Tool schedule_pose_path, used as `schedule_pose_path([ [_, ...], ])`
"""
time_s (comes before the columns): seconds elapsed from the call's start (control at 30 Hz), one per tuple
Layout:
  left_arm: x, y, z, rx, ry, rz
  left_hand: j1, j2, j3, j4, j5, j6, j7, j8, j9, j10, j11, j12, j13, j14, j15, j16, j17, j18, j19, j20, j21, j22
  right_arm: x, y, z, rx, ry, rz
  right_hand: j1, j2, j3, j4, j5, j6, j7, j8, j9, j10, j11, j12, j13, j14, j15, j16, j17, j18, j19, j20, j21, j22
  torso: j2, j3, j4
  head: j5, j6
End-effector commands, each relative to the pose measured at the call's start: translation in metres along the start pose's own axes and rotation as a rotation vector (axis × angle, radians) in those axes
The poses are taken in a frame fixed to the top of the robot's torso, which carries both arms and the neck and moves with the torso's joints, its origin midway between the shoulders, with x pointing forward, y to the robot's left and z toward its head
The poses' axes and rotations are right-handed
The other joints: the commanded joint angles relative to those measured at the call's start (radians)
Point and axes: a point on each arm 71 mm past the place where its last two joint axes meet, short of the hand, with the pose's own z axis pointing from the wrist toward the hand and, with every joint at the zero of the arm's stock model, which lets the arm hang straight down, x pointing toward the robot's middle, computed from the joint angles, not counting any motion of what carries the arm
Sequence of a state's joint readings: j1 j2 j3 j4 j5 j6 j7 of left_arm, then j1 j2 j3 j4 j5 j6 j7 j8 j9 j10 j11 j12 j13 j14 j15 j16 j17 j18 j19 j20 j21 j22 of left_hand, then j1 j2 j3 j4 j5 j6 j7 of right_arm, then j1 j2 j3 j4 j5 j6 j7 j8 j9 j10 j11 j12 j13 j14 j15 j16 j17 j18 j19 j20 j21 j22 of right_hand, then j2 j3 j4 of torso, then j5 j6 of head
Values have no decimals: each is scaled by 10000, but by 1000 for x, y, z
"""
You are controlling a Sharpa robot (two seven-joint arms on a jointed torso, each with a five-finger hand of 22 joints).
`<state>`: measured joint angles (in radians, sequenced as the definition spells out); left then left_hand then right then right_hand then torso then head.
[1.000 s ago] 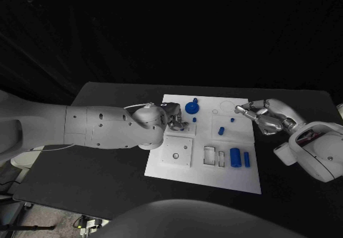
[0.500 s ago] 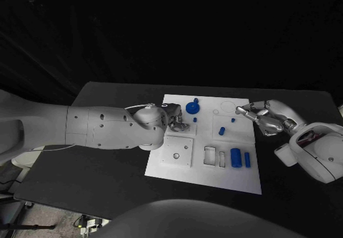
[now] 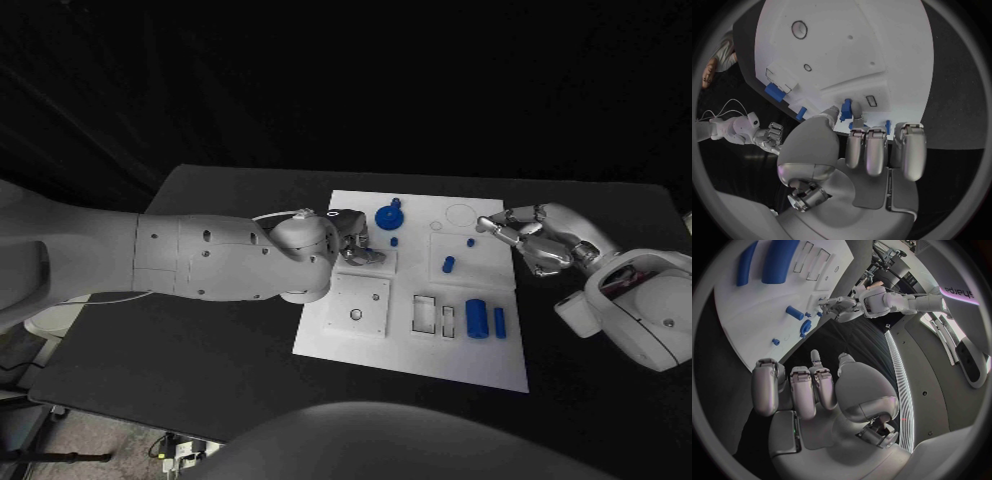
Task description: Assemble the parts on the task board
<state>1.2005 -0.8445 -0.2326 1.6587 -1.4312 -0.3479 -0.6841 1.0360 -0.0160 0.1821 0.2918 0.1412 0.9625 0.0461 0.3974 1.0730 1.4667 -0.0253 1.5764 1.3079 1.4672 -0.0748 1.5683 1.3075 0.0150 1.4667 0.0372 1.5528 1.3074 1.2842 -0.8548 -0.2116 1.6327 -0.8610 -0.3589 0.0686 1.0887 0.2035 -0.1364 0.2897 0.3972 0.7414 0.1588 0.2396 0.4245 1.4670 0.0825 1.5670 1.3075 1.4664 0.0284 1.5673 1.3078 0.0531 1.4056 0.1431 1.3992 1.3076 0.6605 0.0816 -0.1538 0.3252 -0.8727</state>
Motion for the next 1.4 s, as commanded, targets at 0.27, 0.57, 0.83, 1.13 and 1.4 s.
schedule_pose_path([
  [0.27, 2, -2, -1, 81, 142, 101, -530, 55, -519, 11, -148, -194, -2, 195, 389, 1041, 55, -56, 2629, 1036, 90, 25, 2633, -83, 858, 106, -42, 2510, 2, -2, -1, 25, 198, -46, 91, -8, -42, -22, 44, 49, 39, 40, -20, 1038, 89, 38, 2633, 1043, 66, 35, 2630, 12, -37, 11, -77, 1914, 5, -3, -12, 1, 1],
  [0.57, 2, -2, -2, 82, 236, 71, -628, 226, -785, 7, 378, -91, -73, 394, 680, 1041, 6, -56, 2629, 1036, 54, 25, 2633, -89, 877, 82, -24, 2525, 2, -3, -1, 63, 224, -39, 102, -8, -41, -26, 50, 50, 40, 40, -24, 1038, 91, 38, 2633, 1043, 67, 35, 2630, 12, -36, 13, -77, 1914, 13, 0, -2, -21, 1],
  [0.83, 3, -1, -3, 73, 306, 22, -551, 355, -929, 4, 1378, -5, -149, 483, 883, 1041, -55, -56, 2629, 1036, 3, 25, 2633, -97, 900, 31, 0, 2542, 2, -4, -2, 115, 261, -34, 109, -9, -40, -29, 54, 51, 41, 40, -25, 1038, 92, 38, 2633, 1043, 68, 35, 2630, 11, -34, 14, -75, 1915, 14, -2, -8, -37, 1],
  [1.13, 3, -1, -3, 74, 402, 73, -448, 349, -984, -1, 1636, 97, -203, 631, 1087, 1041, -98, -56, 2629, 1036, -33, 25, 2633, -107, 928, 0, 33, 2561, 2, -4, -2, 167, 317, -29, 109, -9, -40, -29, 54, 51, 41, 40, -25, 1038, 92, 38, 2633, 1043, 68, 35, 2630, 11, -34, 14, -75, 1915, 6, -1, -3, -36, 1],
  [1.4, 3, 0, -3, 57, 428, 58, -418, 347, -996, 1, 1665, 17, -194, 581, 1102, 1041, -101, -56, 2629, 1036, -39, 25, 2633, -95, 899, -7, -6, 2542, 3, -4, -2, 192, 345, -28, 109, -9, -40, -29, 54, 51, 41, 40, -25, 1038, 92, 38, 2633, 1043, 68, 35, 2630, 11, -34, 14, -75, 1915, 0, 1, -2, -24, 1],
])
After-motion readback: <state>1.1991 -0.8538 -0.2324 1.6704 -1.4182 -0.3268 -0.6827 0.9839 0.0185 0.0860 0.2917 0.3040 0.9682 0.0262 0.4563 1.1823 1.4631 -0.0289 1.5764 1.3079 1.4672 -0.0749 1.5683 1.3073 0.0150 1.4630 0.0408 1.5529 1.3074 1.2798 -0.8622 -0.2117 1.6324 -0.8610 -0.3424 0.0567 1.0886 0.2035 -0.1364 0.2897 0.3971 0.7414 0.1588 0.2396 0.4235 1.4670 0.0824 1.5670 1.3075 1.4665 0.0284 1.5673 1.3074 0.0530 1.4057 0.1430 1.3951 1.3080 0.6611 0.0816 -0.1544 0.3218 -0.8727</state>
